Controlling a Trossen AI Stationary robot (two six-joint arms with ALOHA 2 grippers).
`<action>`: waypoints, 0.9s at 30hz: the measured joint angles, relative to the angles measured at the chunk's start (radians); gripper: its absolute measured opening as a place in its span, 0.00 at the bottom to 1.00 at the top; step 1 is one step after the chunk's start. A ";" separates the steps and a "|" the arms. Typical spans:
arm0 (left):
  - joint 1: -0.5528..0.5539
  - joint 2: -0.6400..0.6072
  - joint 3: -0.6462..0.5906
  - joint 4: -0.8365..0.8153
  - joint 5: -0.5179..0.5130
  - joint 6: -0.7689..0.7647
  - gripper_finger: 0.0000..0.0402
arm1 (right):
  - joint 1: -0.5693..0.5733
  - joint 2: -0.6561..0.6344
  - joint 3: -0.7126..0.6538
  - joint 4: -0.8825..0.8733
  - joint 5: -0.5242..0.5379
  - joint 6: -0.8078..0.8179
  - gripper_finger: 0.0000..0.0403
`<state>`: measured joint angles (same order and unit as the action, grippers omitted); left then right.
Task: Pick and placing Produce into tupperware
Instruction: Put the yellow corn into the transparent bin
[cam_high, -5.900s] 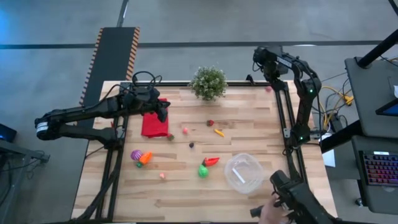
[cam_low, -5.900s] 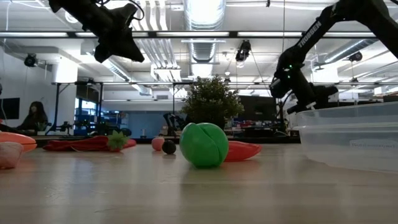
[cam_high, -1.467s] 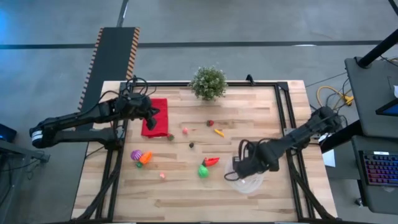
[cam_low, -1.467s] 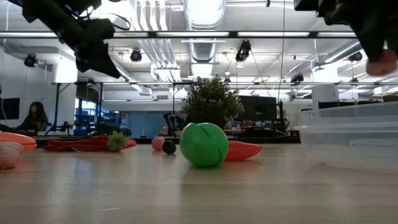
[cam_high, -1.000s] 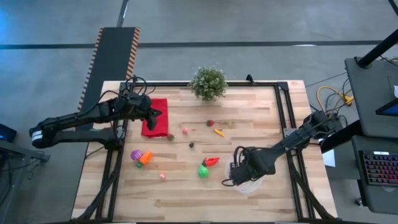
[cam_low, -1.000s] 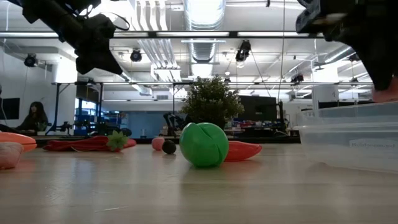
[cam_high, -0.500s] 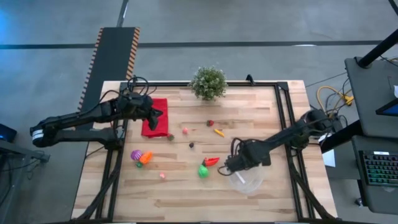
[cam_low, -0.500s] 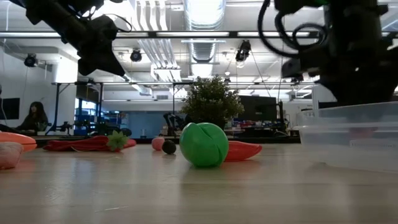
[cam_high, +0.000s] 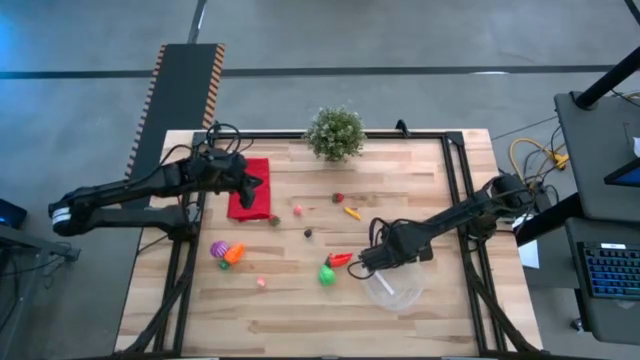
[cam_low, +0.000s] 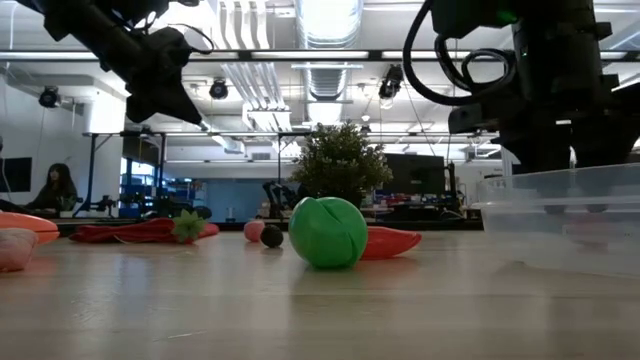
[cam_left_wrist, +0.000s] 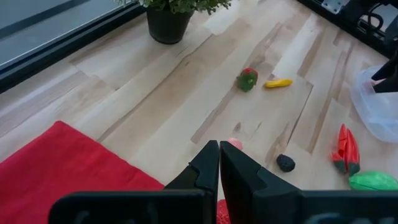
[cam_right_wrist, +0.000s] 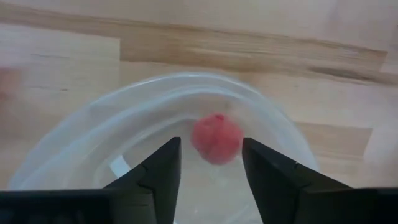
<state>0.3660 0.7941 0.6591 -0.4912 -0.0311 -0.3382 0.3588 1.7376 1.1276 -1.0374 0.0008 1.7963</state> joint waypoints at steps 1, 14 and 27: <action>0.000 0.002 0.000 0.010 0.000 0.000 0.00 | 0.000 0.000 0.002 -0.001 0.001 -0.002 0.42; 0.000 0.044 0.000 0.060 0.001 -0.049 0.00 | -0.080 -0.038 0.195 -0.117 0.126 -0.230 0.44; -0.002 0.000 0.015 0.066 0.029 -0.053 0.00 | -0.351 -0.035 0.265 -0.020 0.100 -0.976 0.39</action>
<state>0.3645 0.7941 0.6744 -0.4248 -0.0025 -0.3908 0.0075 1.7023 1.3927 -1.0573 0.1012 0.8203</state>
